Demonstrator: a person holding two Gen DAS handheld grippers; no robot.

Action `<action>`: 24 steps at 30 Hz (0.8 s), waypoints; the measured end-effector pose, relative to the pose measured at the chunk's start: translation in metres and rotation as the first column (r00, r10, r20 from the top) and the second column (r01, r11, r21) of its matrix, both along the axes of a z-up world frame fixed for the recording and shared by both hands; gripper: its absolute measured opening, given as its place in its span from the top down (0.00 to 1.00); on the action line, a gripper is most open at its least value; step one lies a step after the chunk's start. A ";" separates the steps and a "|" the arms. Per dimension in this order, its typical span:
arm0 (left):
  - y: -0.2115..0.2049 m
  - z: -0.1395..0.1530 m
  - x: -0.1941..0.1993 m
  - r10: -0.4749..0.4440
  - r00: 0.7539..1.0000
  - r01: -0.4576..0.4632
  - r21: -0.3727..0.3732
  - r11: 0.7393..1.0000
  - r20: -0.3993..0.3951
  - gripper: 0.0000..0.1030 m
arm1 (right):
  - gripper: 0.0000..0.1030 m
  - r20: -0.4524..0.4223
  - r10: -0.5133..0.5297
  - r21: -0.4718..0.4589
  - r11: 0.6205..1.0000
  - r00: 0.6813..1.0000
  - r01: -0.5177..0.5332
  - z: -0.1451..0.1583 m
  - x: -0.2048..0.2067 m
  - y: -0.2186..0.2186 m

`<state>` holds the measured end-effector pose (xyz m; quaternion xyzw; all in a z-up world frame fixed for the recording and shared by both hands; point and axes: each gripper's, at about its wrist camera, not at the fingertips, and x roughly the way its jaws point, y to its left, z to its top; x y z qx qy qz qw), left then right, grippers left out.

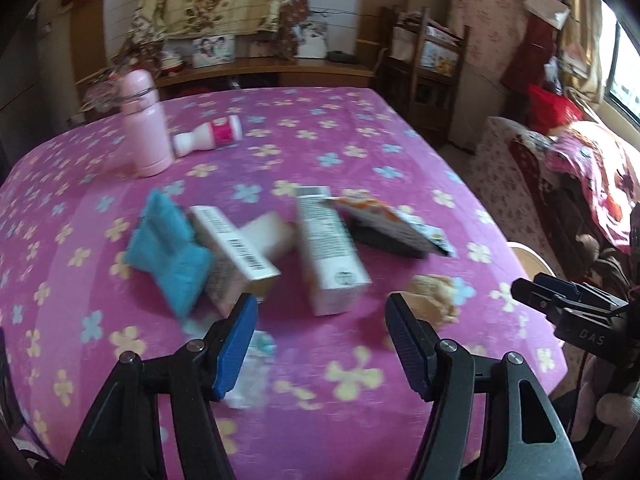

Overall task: Collect trash
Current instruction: 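Move both tools back toward the remaining items on the bed, then grasp the orange-patterned snack bag with the right tool while the left tool grasps the blue wrapper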

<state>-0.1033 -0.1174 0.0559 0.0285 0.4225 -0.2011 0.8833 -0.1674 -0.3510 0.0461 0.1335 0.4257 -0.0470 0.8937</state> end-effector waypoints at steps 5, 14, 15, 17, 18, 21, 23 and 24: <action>0.043 -0.002 0.023 0.094 0.995 -0.094 -0.021 0.995 -0.025 0.35 | 0.36 -0.004 0.087 0.017 0.996 0.996 -0.087 -0.001 0.027 0.021; 0.084 -0.015 0.077 0.219 0.967 -0.229 -0.071 0.971 -0.130 0.35 | 0.31 -0.021 0.188 -0.006 0.982 0.982 -0.188 0.002 0.078 0.038; 0.086 -0.018 0.084 0.235 0.961 -0.248 -0.078 0.966 -0.146 0.35 | 0.31 -0.020 0.196 -0.008 0.980 0.980 -0.196 0.002 0.083 0.040; 0.088 -0.022 0.095 0.253 0.954 -0.269 -0.089 0.959 -0.161 0.35 | 0.31 -0.021 0.202 -0.008 0.979 0.979 -0.203 0.001 0.092 0.039; 0.089 -0.024 0.101 0.264 0.949 -0.283 -0.098 0.954 -0.170 0.35 | 0.31 -0.019 0.202 -0.003 0.979 0.979 -0.202 0.002 0.098 0.037; 0.090 -0.031 0.117 0.283 0.938 -0.310 -0.118 0.944 -0.202 0.35 | 0.29 -0.012 0.226 0.029 0.974 0.974 -0.226 0.003 0.115 0.031; 0.089 -0.036 0.125 0.292 0.930 -0.324 -0.122 0.938 -0.224 0.34 | 0.28 -0.023 0.272 0.038 0.962 0.962 -0.271 -0.001 0.127 0.032; 0.088 -0.040 0.128 0.293 0.926 -0.329 -0.124 0.936 -0.239 0.34 | 0.28 -0.029 0.296 0.041 0.955 0.955 -0.294 -0.003 0.132 0.035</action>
